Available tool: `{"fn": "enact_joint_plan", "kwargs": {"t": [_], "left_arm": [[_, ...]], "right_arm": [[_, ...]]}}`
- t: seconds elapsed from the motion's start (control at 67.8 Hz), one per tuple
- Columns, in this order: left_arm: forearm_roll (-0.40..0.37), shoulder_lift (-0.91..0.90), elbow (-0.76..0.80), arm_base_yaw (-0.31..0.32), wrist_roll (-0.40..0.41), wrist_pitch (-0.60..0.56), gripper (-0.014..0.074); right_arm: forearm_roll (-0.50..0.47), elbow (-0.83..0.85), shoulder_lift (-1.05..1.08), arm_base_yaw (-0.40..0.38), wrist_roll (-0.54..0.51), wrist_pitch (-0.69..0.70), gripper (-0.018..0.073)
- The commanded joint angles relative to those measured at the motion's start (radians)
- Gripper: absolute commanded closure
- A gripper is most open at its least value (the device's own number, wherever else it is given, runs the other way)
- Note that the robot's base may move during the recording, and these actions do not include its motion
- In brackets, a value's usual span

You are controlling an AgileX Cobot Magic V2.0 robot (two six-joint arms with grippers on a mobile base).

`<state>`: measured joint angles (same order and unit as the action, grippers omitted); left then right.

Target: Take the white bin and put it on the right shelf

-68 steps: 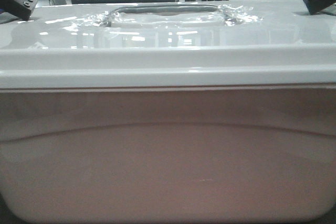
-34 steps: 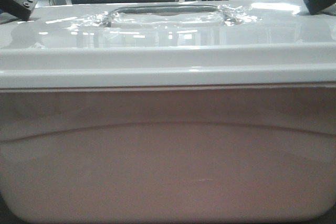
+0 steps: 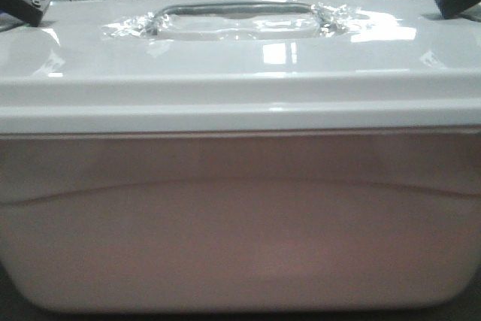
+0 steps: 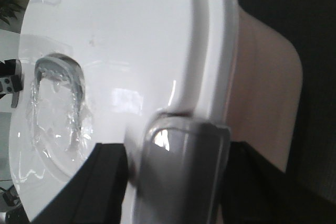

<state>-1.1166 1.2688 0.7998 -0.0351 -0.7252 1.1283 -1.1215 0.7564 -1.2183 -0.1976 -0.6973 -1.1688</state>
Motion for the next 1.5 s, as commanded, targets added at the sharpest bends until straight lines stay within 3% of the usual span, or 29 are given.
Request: {"fn": "enact_joint_plan", "kwargs": {"t": [0.0, 0.546, 1.033, 1.49], "left_arm": [[-0.078, -0.051, 0.042, 0.008, -0.024, 0.039, 0.0356], [-0.117, -0.275, 0.042, 0.008, -0.027, 0.036, 0.0356], [-0.117, -0.512, 0.042, 0.008, -0.027, -0.015, 0.0356], [-0.089, -0.579, 0.042, 0.008, -0.027, -0.007, 0.0357]], "right_arm": [[-0.132, 0.033, 0.047, 0.002, -0.068, -0.165, 0.0255], [-0.136, 0.033, 0.229, 0.002, -0.157, -0.165, 0.0255], [-0.136, 0.033, 0.43, 0.002, -0.159, -0.16, 0.0255], [-0.138, 0.033, 0.519, 0.002, -0.159, -0.121, 0.0255]]}}
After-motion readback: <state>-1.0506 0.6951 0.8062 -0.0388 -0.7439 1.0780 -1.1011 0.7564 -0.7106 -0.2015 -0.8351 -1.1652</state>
